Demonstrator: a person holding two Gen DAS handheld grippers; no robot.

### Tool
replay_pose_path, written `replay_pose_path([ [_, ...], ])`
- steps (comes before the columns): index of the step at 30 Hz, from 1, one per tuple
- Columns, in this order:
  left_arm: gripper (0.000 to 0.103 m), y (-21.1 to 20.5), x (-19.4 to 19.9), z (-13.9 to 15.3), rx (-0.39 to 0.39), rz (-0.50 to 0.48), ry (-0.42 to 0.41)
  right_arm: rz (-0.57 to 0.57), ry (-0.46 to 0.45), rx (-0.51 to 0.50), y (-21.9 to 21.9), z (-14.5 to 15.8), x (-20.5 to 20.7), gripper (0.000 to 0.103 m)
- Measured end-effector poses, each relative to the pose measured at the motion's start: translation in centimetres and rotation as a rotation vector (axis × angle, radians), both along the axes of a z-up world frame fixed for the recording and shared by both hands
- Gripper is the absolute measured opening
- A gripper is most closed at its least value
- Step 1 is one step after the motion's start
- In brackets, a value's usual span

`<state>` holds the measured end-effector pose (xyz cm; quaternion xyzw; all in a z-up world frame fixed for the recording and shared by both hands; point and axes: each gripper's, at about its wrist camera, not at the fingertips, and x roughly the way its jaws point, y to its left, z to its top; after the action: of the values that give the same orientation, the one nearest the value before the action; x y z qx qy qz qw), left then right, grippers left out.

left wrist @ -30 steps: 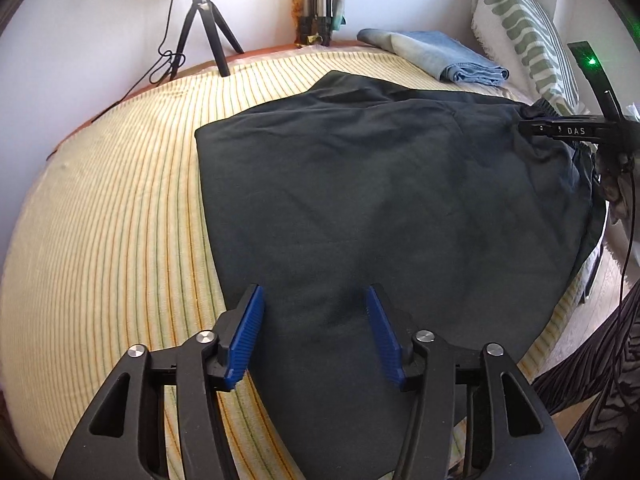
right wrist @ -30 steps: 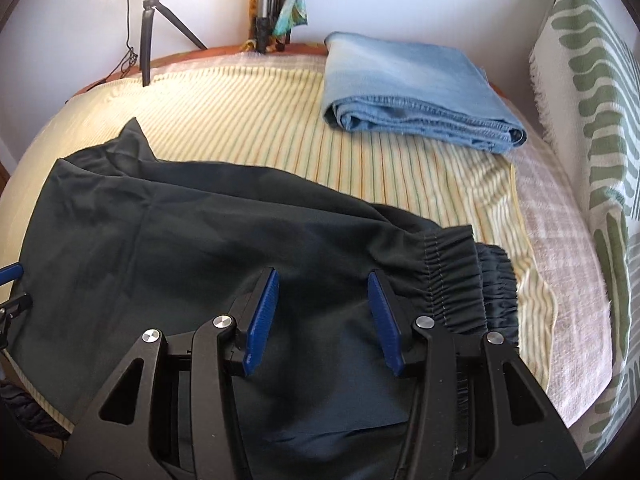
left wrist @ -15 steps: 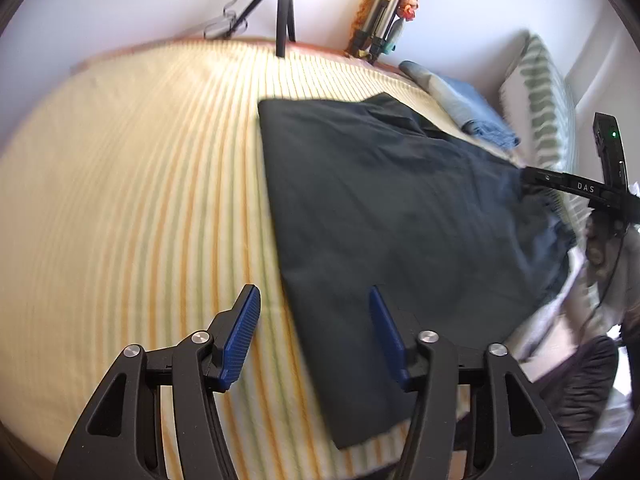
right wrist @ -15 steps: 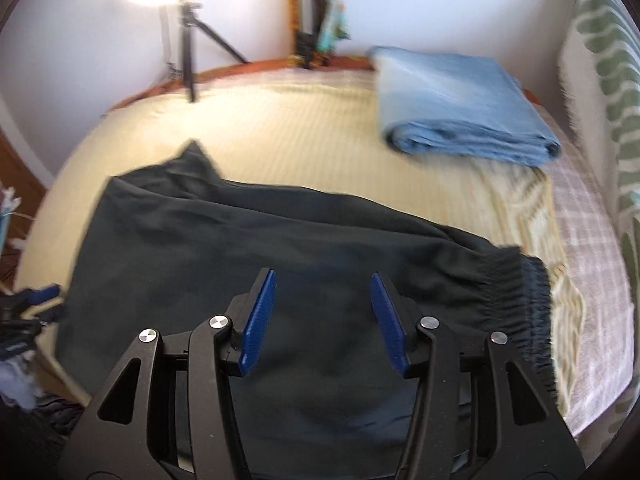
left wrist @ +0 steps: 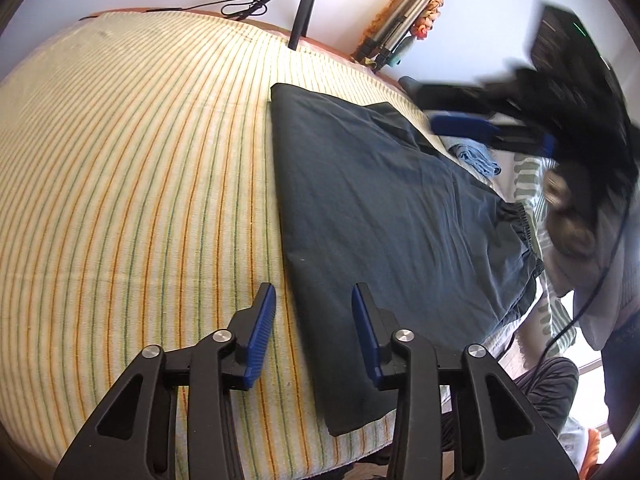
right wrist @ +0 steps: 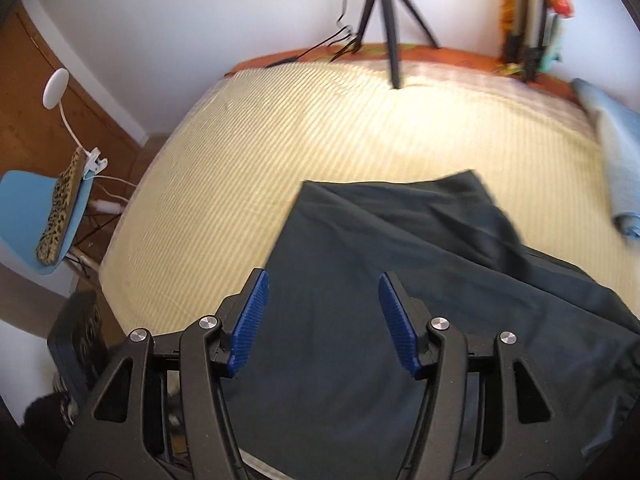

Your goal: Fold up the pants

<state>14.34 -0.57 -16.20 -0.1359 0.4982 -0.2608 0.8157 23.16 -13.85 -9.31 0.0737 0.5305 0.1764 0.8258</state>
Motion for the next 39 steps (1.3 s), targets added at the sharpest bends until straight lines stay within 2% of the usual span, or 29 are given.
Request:
replay_pose_path([
  [4,0.031,-0.3,-0.1,0.0,-0.013,-0.016,-0.005,0.007,0.074,0.004,3.2,-2.2,2.5,0.060],
  [11,0.029,-1.2,-0.4,0.3,-0.035,-0.050,-0.006,0.019,0.155,-0.127,7.1,-4.8,5.5,0.060],
  [16,0.029,-1.7,-0.8,0.6,-0.053,-0.070,-0.016,0.020,0.190,-0.232,8.2,-6.1,6.4,0.060],
  [23,0.029,-3.2,-1.7,1.7,-0.035,-0.121,-0.077,0.051,0.213,-0.384,10.8,-7.8,6.7,0.060],
  [25,0.029,-3.6,-1.9,1.9,-0.028,-0.129,-0.083,0.058,0.210,-0.398,11.1,-7.9,6.6,0.060],
  [26,0.029,-3.7,-2.0,1.8,-0.027,-0.132,-0.083,0.058,0.209,-0.395,11.0,-7.9,6.6,0.058],
  [28,0.029,-3.8,-2.1,1.8,-0.017,-0.130,-0.086,0.057,0.200,-0.400,11.0,-7.8,6.5,0.044],
  [29,0.029,-3.8,-2.1,1.8,-0.014,-0.123,-0.085,0.049,0.196,-0.403,10.6,-7.7,6.6,0.031],
  [30,0.032,-3.6,-2.1,1.8,-0.007,-0.108,-0.081,0.039,0.196,-0.391,10.2,-7.6,6.6,0.022],
  [32,0.036,-3.4,-2.1,1.7,0.010,-0.087,-0.074,0.022,0.206,-0.338,9.0,-7.4,6.7,0.015],
  [33,0.041,-3.3,-2.0,1.6,0.016,-0.073,-0.072,0.017,0.209,-0.315,8.3,-6.9,6.7,0.010],
  [34,0.050,-3.3,-1.9,1.5,0.021,-0.066,-0.070,0.010,0.208,-0.289,7.8,-6.8,6.6,0.010],
  [35,0.052,-3.3,-1.8,1.3,0.028,-0.056,-0.067,0.006,0.206,-0.276,7.8,-6.7,6.8,0.008],
  [39,0.052,-2.7,-1.6,0.5,0.023,-0.053,-0.048,-0.009,0.186,-0.204,6.5,-6.1,6.6,0.005],
])
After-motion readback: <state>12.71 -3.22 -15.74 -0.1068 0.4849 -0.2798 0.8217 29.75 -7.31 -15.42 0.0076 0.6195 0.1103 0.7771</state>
